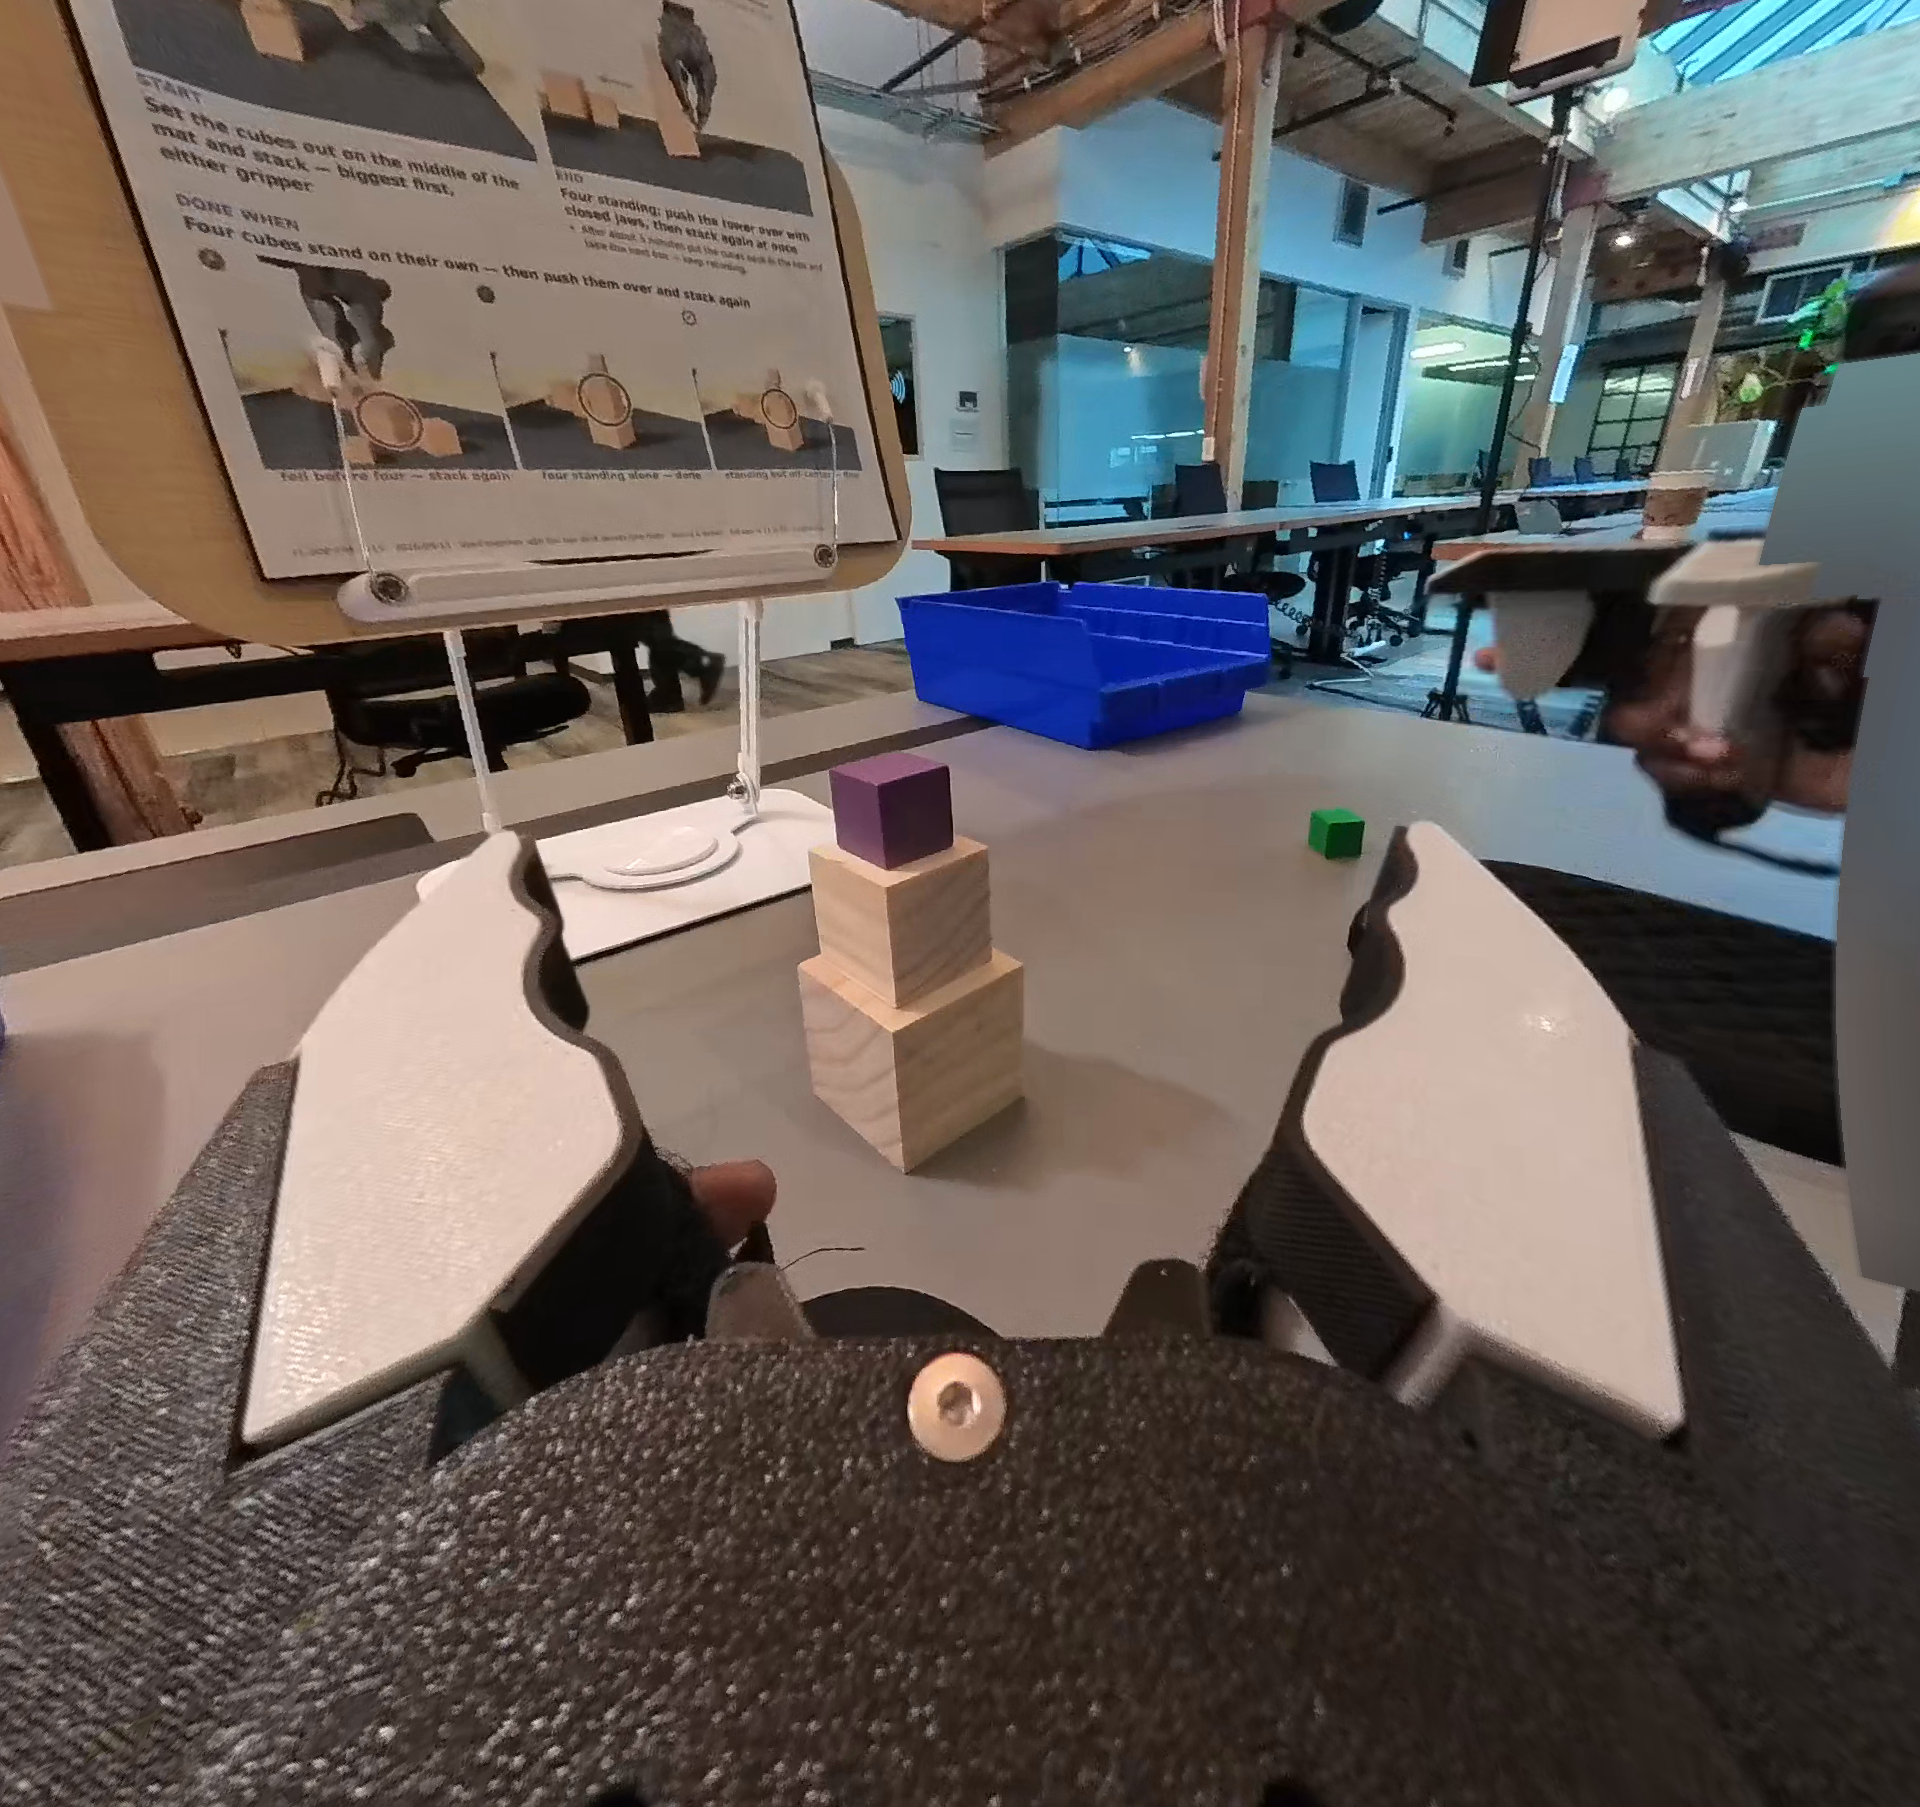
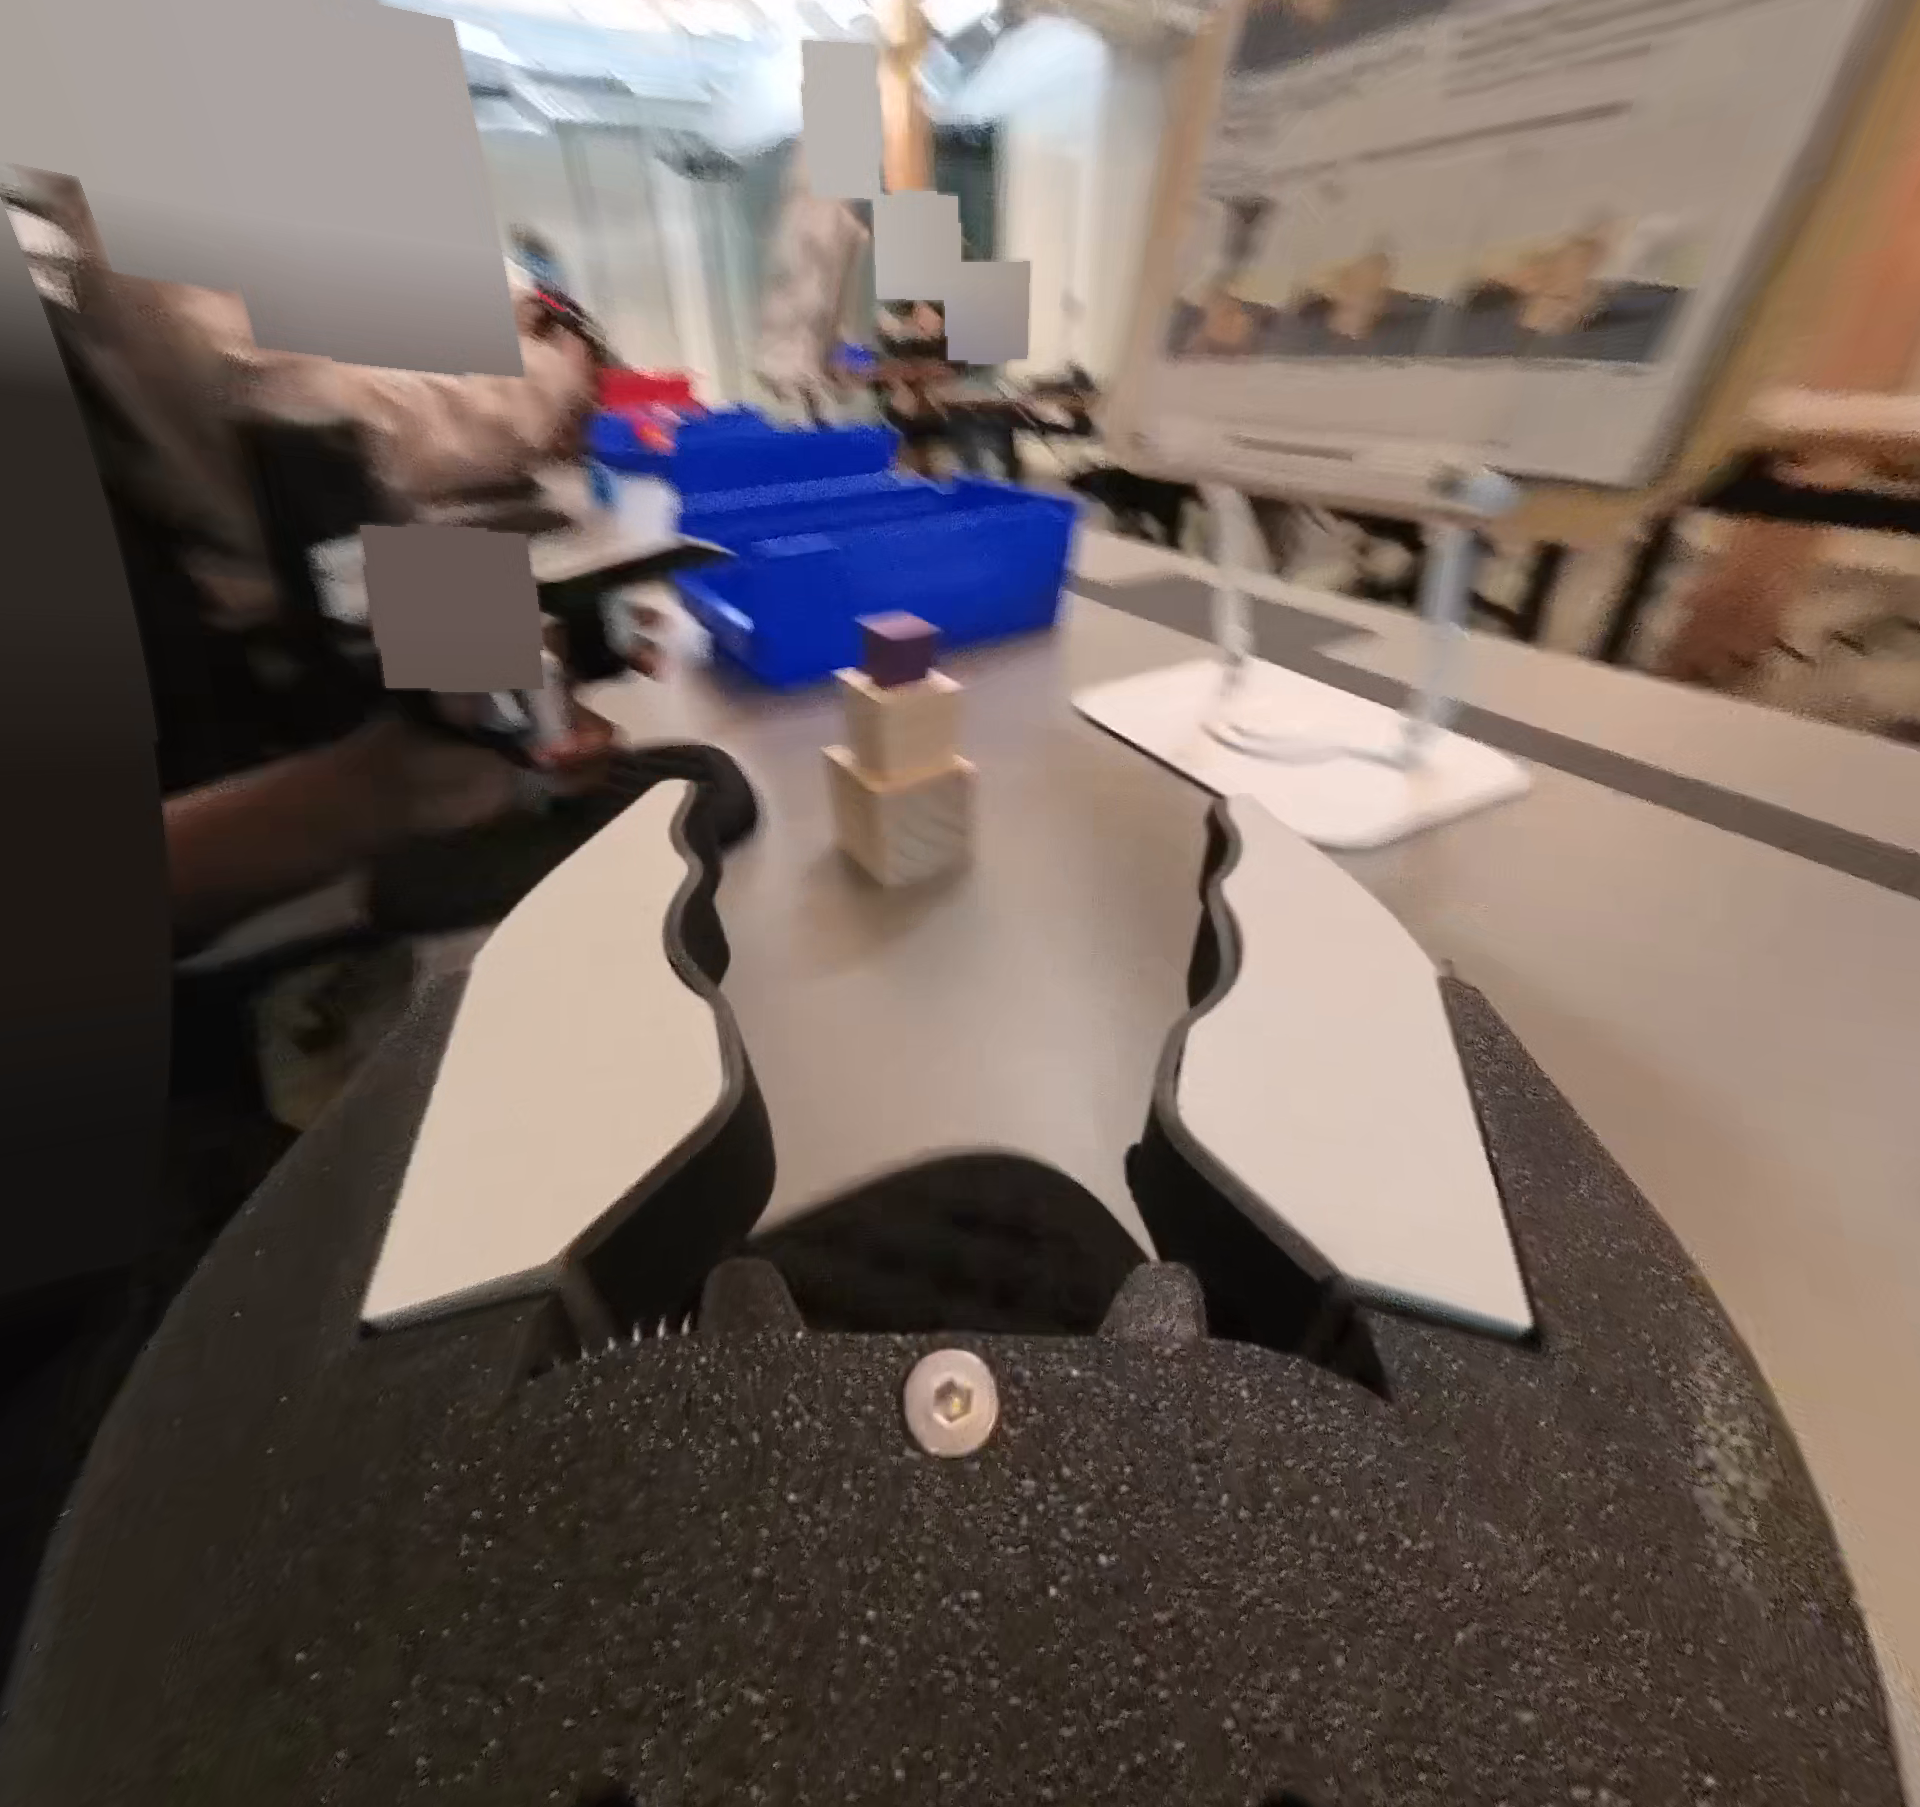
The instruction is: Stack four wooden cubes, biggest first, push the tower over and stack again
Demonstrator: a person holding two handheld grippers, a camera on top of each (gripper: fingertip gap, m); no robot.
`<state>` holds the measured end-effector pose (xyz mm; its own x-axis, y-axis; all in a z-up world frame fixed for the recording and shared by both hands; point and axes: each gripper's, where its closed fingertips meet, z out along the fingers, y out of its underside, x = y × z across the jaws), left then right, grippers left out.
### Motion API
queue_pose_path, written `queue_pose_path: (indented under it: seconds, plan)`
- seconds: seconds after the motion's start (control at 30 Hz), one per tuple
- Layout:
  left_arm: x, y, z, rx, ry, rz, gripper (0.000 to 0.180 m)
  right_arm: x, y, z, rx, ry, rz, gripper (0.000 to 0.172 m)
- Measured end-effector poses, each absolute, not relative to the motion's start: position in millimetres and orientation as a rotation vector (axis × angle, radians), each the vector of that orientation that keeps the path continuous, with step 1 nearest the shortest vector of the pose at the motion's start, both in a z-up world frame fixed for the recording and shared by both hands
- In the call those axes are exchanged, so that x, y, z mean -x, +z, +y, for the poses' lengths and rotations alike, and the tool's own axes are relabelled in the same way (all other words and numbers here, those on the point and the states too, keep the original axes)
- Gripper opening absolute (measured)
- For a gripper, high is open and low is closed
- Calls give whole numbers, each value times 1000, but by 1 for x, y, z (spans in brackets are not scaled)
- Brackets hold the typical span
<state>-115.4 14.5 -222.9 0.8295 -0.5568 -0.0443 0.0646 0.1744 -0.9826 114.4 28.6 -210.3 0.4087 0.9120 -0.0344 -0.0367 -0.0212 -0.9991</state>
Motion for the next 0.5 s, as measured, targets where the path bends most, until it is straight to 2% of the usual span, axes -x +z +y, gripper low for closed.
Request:
queue_pose_path:
  seconds: [0.1, 0.23, 0.5]
  plan:
    - [115, -224, 14, 1336, -473, 450, 141, -174, -225, 58, 1712, 667, -884, 80]
    - [113, -225, 14, 1339, -461, 464, 140, -218, -241, 75, 2055, 595, -941, 69]
    - [109, -228, 13, 1348, -414, 504, 139, -204, -296, 106, 2262, 375, -1343, 63]
